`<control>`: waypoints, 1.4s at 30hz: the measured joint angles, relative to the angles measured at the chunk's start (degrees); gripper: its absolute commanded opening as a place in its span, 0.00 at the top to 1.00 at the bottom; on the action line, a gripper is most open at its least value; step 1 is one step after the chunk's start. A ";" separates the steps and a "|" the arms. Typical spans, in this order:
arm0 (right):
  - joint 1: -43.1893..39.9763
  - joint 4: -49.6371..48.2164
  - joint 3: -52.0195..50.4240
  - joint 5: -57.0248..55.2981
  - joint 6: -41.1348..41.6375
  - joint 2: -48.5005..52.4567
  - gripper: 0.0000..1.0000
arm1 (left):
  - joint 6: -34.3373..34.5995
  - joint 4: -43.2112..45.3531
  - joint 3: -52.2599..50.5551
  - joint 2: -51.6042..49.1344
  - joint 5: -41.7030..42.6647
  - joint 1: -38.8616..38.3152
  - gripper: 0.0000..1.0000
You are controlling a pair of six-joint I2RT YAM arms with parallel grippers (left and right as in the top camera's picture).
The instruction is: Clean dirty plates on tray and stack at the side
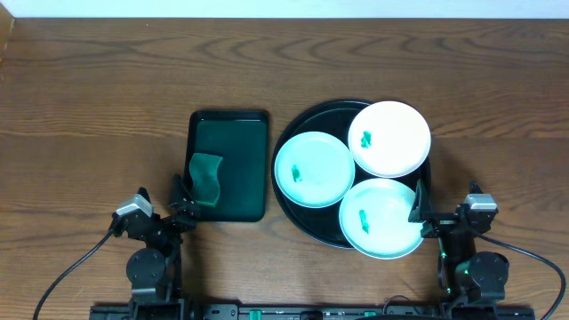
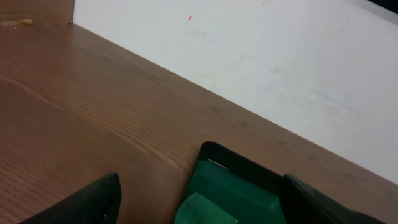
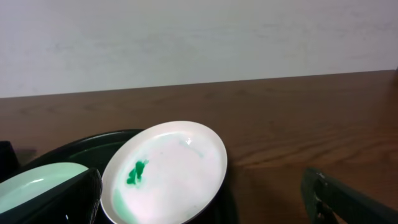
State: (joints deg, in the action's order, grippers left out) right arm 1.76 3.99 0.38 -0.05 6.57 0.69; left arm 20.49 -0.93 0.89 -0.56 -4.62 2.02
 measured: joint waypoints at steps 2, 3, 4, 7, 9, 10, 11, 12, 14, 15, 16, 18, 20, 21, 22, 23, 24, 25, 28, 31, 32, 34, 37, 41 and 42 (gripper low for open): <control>-0.02 0.00 0.00 -0.04 0.00 0.00 0.01 | 0.00 0.00 0.00 0.00 0.00 0.00 0.19; -0.02 0.00 0.00 -0.15 0.00 0.00 0.01 | 0.02 0.00 0.00 0.00 0.00 0.00 0.19; -0.02 0.00 0.00 -0.26 0.00 0.00 0.01 | 0.00 0.00 0.00 0.00 0.00 0.00 0.19; 0.00 0.00 0.00 -0.44 0.00 0.00 0.01 | 0.00 0.00 0.00 0.00 0.00 0.00 0.18; 0.00 0.00 0.00 -0.48 0.00 0.00 0.01 | 0.00 0.00 0.00 0.00 0.00 0.00 0.19; 0.00 0.00 0.00 -0.50 0.00 0.00 0.01 | 0.00 0.00 0.00 0.00 0.00 0.00 0.19; 0.00 0.00 0.00 -0.59 0.00 0.00 0.01 | 0.00 0.00 0.00 0.00 0.00 0.00 0.19; 0.00 -0.02 0.00 -0.63 0.00 0.00 0.01 | 0.00 0.00 0.00 0.00 0.00 0.00 0.19; 0.00 0.00 0.00 -0.66 0.00 0.00 0.01 | 0.00 0.00 0.00 0.00 0.00 0.00 0.19; 0.00 0.00 0.00 -0.66 0.00 0.00 0.01 | 0.00 0.00 0.00 0.00 0.00 0.00 0.18; 0.00 0.00 0.00 -0.66 0.00 0.00 0.01 | 0.00 0.00 0.00 0.00 0.00 0.00 0.19; 0.00 0.00 0.00 -0.66 0.02 0.00 0.01 | 0.00 0.00 0.00 0.00 0.00 0.00 0.19; 0.00 0.00 0.00 -0.68 0.02 0.00 0.01 | 0.00 0.02 0.00 0.00 0.00 0.00 0.19; 0.00 0.00 0.00 -0.68 0.00 0.00 0.01 | 0.00 0.00 0.00 0.00 0.00 0.00 0.19; 0.00 0.00 0.00 -0.68 0.00 0.00 0.01 | 0.00 0.00 0.00 0.00 0.00 0.00 0.19; 0.00 0.00 0.00 -0.68 0.00 0.00 0.01 | 0.00 0.00 0.00 0.00 0.00 0.00 0.19; 0.00 0.00 0.00 -0.68 0.00 0.00 0.01 | 0.02 0.00 0.00 0.00 0.00 0.00 0.18; -0.02 0.00 0.00 -0.68 0.00 0.00 0.01 | 0.00 0.00 0.00 0.00 0.00 0.00 0.19; 0.00 0.00 0.00 -0.70 0.00 0.00 0.01 | 0.00 0.00 0.00 0.00 0.00 0.00 0.19; 0.00 0.04 0.00 -0.31 0.00 0.00 0.01 | 0.07 -0.02 0.00 0.00 0.11 0.00 0.18; 0.00 0.04 0.00 -0.13 0.00 0.00 0.01 | 0.24 -0.13 0.04 0.00 0.57 0.00 0.18; 0.00 0.04 0.00 0.15 0.02 0.04 0.01 | 0.26 -0.55 0.24 -0.04 2.58 0.00 0.19; 0.00 0.37 0.04 0.31 0.00 0.76 0.01 | 0.28 -1.01 0.39 -0.61 5.81 0.00 0.18; 0.00 6.82 3.28 0.55 0.02 1.44 0.01 | 0.31 -4.48 2.05 -1.57 10.16 0.00 0.19; 0.00 8.87 4.87 0.57 0.02 1.75 0.01 | 0.33 -7.34 3.21 -2.05 11.08 0.00 0.18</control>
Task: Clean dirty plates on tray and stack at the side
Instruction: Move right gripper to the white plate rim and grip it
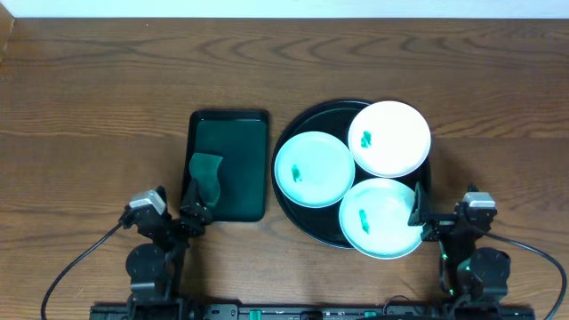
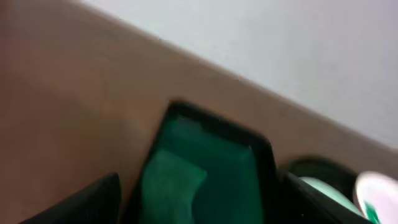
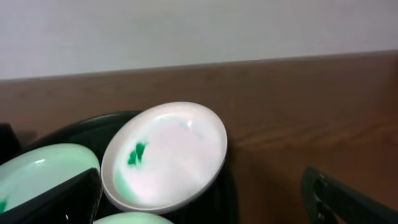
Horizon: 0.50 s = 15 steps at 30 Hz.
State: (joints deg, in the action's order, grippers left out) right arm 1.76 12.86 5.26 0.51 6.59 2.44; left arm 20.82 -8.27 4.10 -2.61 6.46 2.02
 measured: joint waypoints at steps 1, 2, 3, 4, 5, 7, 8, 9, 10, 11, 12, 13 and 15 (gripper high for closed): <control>0.00 0.74 0.94 0.02 0.00 0.22 0.01 | 0.00 -1.46 0.68 -0.44 0.50 0.00 0.18; -0.02 2.69 3.37 0.09 0.00 0.94 0.01 | 0.07 -4.52 2.58 -1.79 1.14 0.00 0.19; 0.00 3.58 5.05 0.13 0.00 1.62 0.01 | 0.11 -5.95 4.00 -2.93 1.40 0.00 0.19; 0.00 4.20 7.10 0.20 0.00 2.64 0.01 | 0.11 -7.87 6.49 -4.52 1.77 0.00 0.18; 0.00 4.92 9.88 0.39 0.22 4.37 0.01 | 0.11 -9.60 9.09 -6.25 2.05 0.00 0.19; 0.00 5.40 15.13 1.03 0.72 8.92 0.01 | 0.11 -12.79 19.43 -12.61 2.54 0.00 0.18; -0.02 6.12 16.61 1.49 0.83 10.95 0.01 | 0.11 -16.13 22.69 -14.86 2.64 0.00 0.19; -0.02 6.56 19.82 2.73 0.87 16.13 0.01 | 0.04 -20.28 29.31 -20.44 2.91 0.00 0.19; 0.00 8.11 22.88 3.87 0.90 20.37 0.01 | -0.17 -22.97 33.88 -24.57 3.30 0.00 0.19; 0.00 9.73 25.73 4.98 0.92 24.04 0.01 | -0.42 -26.49 38.36 -28.39 3.74 0.00 0.18; 0.00 12.52 28.92 5.97 0.94 27.30 0.01 | -0.59 -27.76 41.05 -30.62 4.00 -0.02 0.19; 0.00 15.08 32.46 7.02 0.96 31.32 0.01 | -1.33 -32.98 45.86 -34.53 4.28 -0.02 0.19; 0.00 20.72 40.37 8.96 0.98 38.95 0.01 | -2.93 -40.70 54.01 -41.11 4.59 -0.04 0.19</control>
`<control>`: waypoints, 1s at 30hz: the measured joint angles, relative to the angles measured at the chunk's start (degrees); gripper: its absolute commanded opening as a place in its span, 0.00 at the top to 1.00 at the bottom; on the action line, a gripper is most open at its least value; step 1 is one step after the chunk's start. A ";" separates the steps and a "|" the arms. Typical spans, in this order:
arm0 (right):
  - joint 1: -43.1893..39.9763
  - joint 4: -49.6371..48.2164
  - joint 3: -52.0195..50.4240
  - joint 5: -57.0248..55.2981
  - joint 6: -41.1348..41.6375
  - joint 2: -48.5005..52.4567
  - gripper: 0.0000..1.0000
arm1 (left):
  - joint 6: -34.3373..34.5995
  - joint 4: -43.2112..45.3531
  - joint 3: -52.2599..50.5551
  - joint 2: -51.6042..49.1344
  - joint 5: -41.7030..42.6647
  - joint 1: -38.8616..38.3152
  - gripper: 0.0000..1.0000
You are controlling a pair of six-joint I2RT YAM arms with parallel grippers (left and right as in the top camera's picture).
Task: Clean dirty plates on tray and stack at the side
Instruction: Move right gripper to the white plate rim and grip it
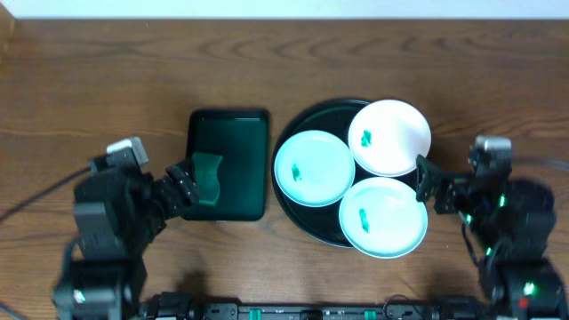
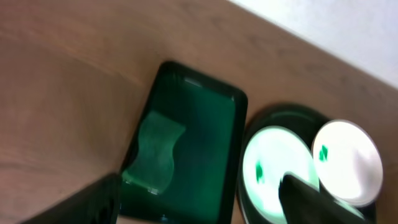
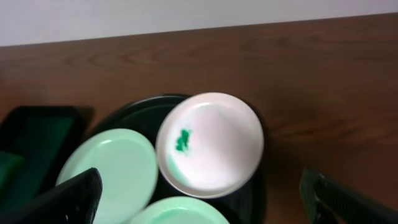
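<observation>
A round black tray [image 1: 293, 133] carries three plates smeared with green: a white plate [image 1: 389, 138] at the back right, a mint plate [image 1: 314, 169] on the left and a second mint plate [image 1: 384, 218] at the front. On a dark green rectangular tray [image 1: 236, 142] lies a green sponge [image 1: 206, 176]. My left gripper [image 1: 184, 185] is open just left of the sponge, nothing between its fingers. My right gripper [image 1: 428, 185] is open at the round tray's right rim, beside the front mint plate and the white plate [image 3: 211, 143]. The left wrist view shows the sponge [image 2: 155, 155] below.
The brown wooden table [image 1: 107, 80] stretches around both trays. A white wall edge runs along the back. Cables trail from both arm bases at the front edge.
Both arms have risen and come forward from the front edge. The wrist views now look down on the trays from higher up. Both grippers remain open; plates and sponge have not moved.
Both arms first sat low at the table's front edge, open, looking across the table. Then the left wrist had turned toward the green tray and the right had lifted slightly. Now both hang raised beside their trays, holding nothing.
</observation>
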State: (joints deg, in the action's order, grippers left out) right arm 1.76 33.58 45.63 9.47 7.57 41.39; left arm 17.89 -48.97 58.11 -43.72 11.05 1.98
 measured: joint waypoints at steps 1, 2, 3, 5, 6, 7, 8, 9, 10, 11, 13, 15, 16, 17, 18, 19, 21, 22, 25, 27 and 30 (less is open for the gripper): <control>0.00 4.76 3.56 0.70 -0.07 3.23 0.01 | -0.61 -1.86 2.56 -2.40 0.07 0.00 0.18; 0.00 8.46 7.50 1.46 -0.07 6.64 0.01 | -1.51 -8.00 7.52 -6.51 0.31 0.00 0.18; 0.00 9.84 9.07 1.68 -0.15 8.35 0.01 | -2.01 -9.57 10.01 -8.90 0.42 0.00 0.18; 0.00 18.62 16.17 2.60 -0.11 14.80 0.01 | -3.02 -15.52 15.15 -14.25 0.66 -0.02 0.19; 0.00 20.20 17.88 2.82 -0.11 16.61 0.01 | -3.28 -17.33 16.61 -16.46 0.66 -0.02 0.19; 0.00 21.57 20.55 3.32 -0.11 20.31 0.01 | -3.48 -18.14 17.49 -18.60 0.66 -0.02 0.19; 0.00 21.90 21.46 3.72 -0.11 22.01 0.01 | -3.65 -18.86 17.81 -20.50 0.68 -0.02 0.18; 0.00 22.05 22.03 4.39 -0.11 23.82 0.01 | -3.80 -19.96 17.92 -22.03 0.66 -0.02 0.19; 0.00 22.14 22.18 5.11 -0.11 25.22 0.01 | -4.00 -21.49 17.92 -23.89 0.66 -0.02 0.20; 0.00 22.58 22.16 6.36 -0.09 27.30 0.09 | -4.24 -23.50 17.97 -26.47 0.68 -0.02 0.29; 0.00 22.51 22.18 8.72 0.09 29.68 0.52 | -4.20 -25.81 17.99 -29.11 0.70 -0.02 0.62; 0.00 22.53 22.18 11.10 -0.15 31.98 0.78 | -4.61 -26.95 17.99 -31.98 0.70 -0.02 0.85; 0.00 22.75 22.18 12.00 -0.13 32.96 0.82 | -4.59 -27.06 17.99 -33.14 0.70 -0.02 0.88; 0.07 23.04 22.18 12.46 0.04 33.70 0.83 | -4.72 -27.02 17.97 -33.75 0.68 -0.02 0.91; 0.26 23.43 22.16 12.66 0.42 34.23 0.83 | -4.68 -26.82 17.79 -34.14 0.70 -0.07 0.92; 0.83 23.74 22.16 12.90 0.48 34.91 0.82 | -4.81 -26.27 17.35 -34.29 0.70 -0.07 0.92; 2.80 23.58 22.16 13.27 0.57 36.26 0.71 | -4.81 -24.44 15.39 -34.34 0.70 -0.13 0.92; 3.34 23.58 22.16 13.27 0.98 36.70 0.64 | -4.83 -24.00 14.88 -34.36 0.70 -0.13 0.92; 5.29 23.47 22.16 12.04 2.21 38.86 0.60 | -4.79 -20.70 11.78 -34.34 0.72 -0.13 0.87; 6.54 23.15 22.16 10.99 2.80 40.87 0.60 | -4.81 -19.08 10.10 -34.42 0.70 -0.13 0.83; 8.70 21.20 22.14 9.79 3.37 44.57 0.60 | -4.76 -15.85 7.21 -34.47 0.72 -0.13 0.78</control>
State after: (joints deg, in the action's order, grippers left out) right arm 10.46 54.78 67.77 19.27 10.94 85.95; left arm 13.13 -64.82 65.32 -78.19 11.77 1.85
